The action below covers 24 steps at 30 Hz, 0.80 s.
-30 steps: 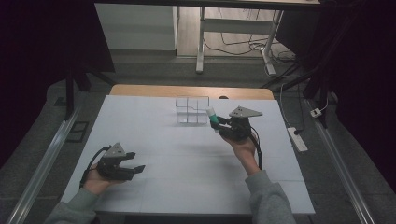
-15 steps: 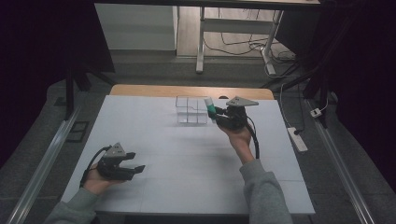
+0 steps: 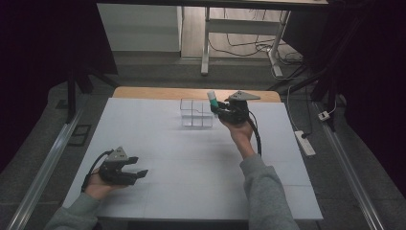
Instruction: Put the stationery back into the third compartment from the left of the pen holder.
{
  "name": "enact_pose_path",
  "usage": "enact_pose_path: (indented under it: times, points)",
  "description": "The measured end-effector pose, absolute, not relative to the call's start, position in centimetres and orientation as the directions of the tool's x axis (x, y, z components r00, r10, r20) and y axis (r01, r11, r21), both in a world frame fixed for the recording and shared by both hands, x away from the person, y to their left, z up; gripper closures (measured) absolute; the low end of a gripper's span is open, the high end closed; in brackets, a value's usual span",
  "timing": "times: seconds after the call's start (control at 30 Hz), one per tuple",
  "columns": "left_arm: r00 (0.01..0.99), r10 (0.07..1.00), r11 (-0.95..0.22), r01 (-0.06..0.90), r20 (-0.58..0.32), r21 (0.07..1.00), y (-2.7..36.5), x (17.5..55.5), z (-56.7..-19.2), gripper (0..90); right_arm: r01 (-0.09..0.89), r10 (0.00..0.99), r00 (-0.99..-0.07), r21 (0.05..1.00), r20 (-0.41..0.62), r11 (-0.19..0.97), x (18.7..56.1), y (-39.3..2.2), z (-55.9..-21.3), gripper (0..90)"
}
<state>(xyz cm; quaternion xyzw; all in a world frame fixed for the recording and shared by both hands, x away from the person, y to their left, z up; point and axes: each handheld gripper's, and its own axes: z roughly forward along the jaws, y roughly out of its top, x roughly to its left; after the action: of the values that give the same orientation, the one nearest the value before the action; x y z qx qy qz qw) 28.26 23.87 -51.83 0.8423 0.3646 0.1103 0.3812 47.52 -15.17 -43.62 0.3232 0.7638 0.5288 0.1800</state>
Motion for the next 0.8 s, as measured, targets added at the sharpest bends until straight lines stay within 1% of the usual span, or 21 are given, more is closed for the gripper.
enact_pose_path:
  times: [0.1,0.33,0.8]
  points:
    - [0.709,0.699,-0.443,0.530,-0.092,0.723,23.9,28.3,-51.9,30.9,0.304,0.684,-0.725,0.928,0.080,0.215,47.9,-15.1,-43.8,64.9]
    - [0.707,0.701,-0.441,0.533,-0.095,0.722,23.9,28.3,-51.9,30.9,0.318,0.690,-0.718,0.923,0.087,0.215,48.8,-14.6,-44.4,64.8]
    - [0.692,0.714,-0.417,0.546,-0.110,0.727,24.7,28.3,-52.1,31.1,0.334,0.712,-0.689,0.932,0.138,0.143,52.4,-13.2,-45.7,64.8]
